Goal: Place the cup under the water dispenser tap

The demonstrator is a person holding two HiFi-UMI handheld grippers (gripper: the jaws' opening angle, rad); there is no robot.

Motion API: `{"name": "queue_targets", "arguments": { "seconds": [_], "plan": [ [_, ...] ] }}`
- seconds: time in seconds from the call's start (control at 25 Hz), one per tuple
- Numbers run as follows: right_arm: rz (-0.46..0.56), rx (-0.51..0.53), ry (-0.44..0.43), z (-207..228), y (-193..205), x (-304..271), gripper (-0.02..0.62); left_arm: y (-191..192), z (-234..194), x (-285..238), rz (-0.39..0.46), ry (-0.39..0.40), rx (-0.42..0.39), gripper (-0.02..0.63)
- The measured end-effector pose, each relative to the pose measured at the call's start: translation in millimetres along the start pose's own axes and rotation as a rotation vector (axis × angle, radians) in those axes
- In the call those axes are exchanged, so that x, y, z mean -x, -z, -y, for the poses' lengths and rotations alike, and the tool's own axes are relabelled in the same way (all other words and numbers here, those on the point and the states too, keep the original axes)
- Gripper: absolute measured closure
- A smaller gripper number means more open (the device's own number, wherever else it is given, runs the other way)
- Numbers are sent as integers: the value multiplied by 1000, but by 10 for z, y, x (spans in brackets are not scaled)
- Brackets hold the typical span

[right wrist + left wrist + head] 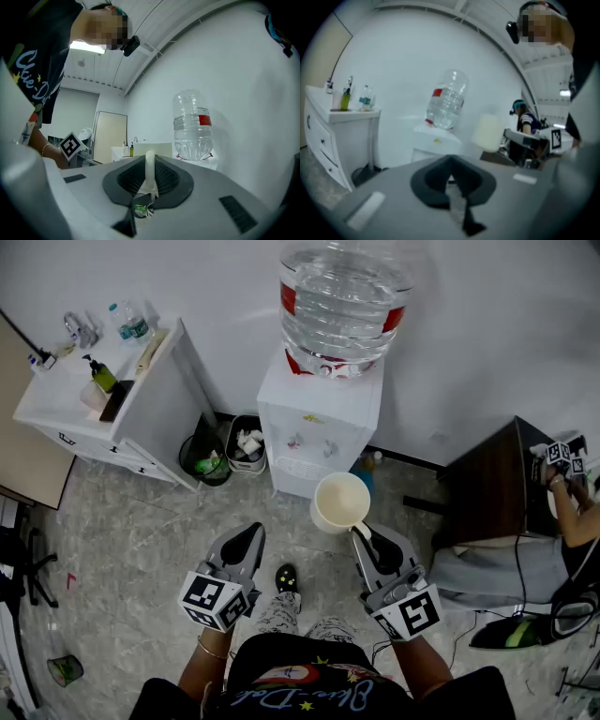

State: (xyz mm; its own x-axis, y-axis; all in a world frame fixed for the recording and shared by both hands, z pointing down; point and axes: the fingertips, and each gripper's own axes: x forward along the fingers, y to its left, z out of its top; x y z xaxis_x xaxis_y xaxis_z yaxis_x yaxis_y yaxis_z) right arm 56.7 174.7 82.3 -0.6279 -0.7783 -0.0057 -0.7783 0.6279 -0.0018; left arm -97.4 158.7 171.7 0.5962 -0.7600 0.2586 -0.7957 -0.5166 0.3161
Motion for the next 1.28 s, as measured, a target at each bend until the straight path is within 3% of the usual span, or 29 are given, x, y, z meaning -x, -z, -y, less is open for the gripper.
{"name": "queue_targets", "arguments": {
  "seconds": [0.24, 0.44, 0.56, 0.72, 0.88, 1.0, 1.28],
  "plan": [
    [-16, -5, -25, 344, 163, -627, 549, -33, -409, -546, 6, -9, 56, 609],
    [-64, 1, -80, 541, 412, -777, 549, 101, -443, -776, -10, -27, 122, 609],
    [-85, -16, -132, 596, 625, -844, 549, 249, -462, -881, -25, -45, 121, 609],
    [-156, 24, -212, 770, 1269, -949, 549, 632, -653, -1067, -33, -132, 138, 609],
    [-182, -55, -149, 1084, 1942, -1084, 549, 1026, -865, -1209, -30, -203, 261, 609],
    [-178, -82, -134, 1172, 2347, -1211, 549, 1275, -1004, -1359, -26, -224, 259, 609],
    [-229, -115, -201, 1077, 3206, -1711, 549, 1847, -1285, -1556, -51, -280, 317, 609]
  ]
}}
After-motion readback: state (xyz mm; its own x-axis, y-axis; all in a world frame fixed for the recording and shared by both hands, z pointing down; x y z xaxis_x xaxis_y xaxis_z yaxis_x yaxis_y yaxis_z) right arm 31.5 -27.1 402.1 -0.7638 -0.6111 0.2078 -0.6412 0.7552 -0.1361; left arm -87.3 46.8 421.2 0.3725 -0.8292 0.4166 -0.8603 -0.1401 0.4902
